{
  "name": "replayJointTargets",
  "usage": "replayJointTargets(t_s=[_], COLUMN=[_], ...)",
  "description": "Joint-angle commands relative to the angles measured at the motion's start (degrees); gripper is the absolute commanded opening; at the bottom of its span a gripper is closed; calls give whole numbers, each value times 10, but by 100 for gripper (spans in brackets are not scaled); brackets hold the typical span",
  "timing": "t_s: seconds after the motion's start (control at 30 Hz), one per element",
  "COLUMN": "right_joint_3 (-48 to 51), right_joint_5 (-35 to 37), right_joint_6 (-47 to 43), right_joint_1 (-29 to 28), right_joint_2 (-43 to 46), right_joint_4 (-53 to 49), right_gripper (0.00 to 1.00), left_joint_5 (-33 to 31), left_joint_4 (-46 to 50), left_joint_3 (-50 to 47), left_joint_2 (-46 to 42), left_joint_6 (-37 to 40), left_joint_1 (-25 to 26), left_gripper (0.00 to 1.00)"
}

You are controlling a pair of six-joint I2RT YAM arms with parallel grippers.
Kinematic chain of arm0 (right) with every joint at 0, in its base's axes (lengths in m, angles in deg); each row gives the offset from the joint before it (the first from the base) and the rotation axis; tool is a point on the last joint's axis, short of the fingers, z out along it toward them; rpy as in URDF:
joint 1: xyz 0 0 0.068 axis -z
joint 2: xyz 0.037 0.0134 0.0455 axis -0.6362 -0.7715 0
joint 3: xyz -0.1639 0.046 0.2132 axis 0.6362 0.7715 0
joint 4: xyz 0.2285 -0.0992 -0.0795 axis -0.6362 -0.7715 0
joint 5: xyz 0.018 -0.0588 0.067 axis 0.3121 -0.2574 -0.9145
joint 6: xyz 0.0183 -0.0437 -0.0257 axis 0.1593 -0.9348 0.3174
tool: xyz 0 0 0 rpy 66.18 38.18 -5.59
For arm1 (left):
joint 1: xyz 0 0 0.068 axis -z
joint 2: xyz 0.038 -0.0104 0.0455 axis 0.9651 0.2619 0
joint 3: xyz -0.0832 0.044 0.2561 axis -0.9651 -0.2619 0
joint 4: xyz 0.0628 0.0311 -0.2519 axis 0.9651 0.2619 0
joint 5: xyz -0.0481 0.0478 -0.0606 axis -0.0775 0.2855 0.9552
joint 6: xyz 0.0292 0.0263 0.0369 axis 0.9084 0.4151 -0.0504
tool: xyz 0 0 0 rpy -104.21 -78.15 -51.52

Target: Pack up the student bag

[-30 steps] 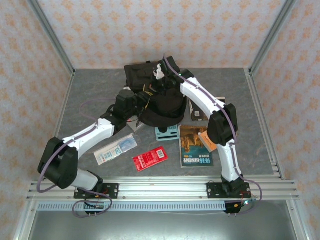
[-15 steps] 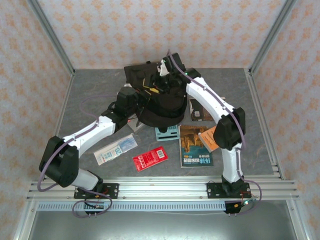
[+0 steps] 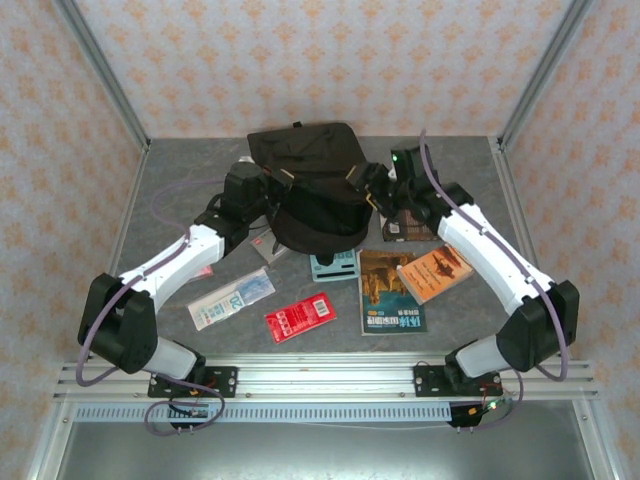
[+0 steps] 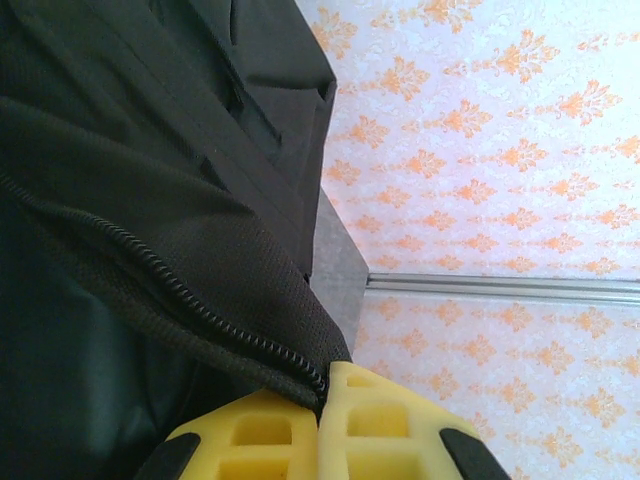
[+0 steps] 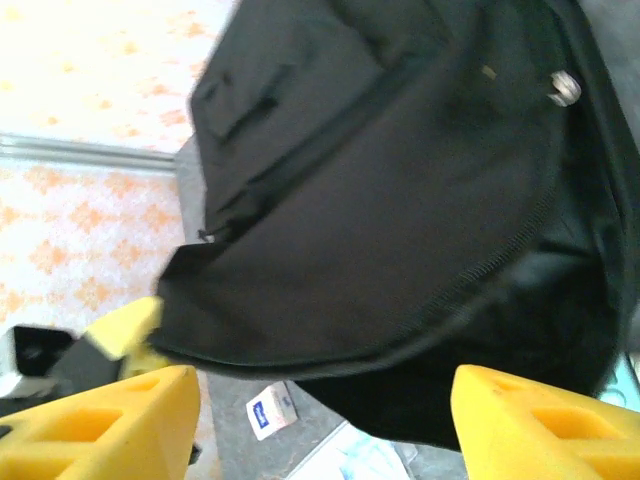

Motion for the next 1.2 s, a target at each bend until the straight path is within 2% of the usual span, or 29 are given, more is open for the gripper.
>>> replayJointTargets(t_s=[0.0,0.1,0.13,0.37,0.5,0.57,0.67,0.73,0.8,0.83,0.9,1.0,1.17], right_joint_3=[59,90,92,87,55,50,55,47,27,15,-4,-35,-88], right_joint_5=[-2,-13,-16,5,-15,-21,-12,-4,3,5,6,-13,-50], right_joint_6=[140,208,223,323,354,367,370,353,322,303,274,235,174], right_joint_1=[4,5,6,13,13,11,12,16,19,19,20,21,21], right_joint_2=[16,8,0,-60,-114,-133,-139,-133,-127,-125,-127,-144,-178], right_joint_4=[96,155,169,289,314,322,336,312,262,237,199,154,85], right_gripper=[71,81,82,82,77,66,38,18,5,2,0,0,0], left_joint_5=[0,0,-1,-1,-4,-2,13,34,41,51,61,88,60], left_joint_4=[12,13,14,16,31,47,96,187,301,353,449,524,647], left_joint_3=[21,17,16,14,23,34,71,140,227,274,355,428,557], left_joint_2=[-1,-5,-6,-6,-9,-11,-6,11,34,51,84,125,207], left_joint_6=[19,21,22,22,37,55,103,174,268,323,411,520,655], left_joint_1=[-10,-13,-13,-14,-14,-14,-15,-18,-18,-18,-16,-8,33], left_gripper=[0,0,0,0,0,0,0,1,11,17,33,48,61])
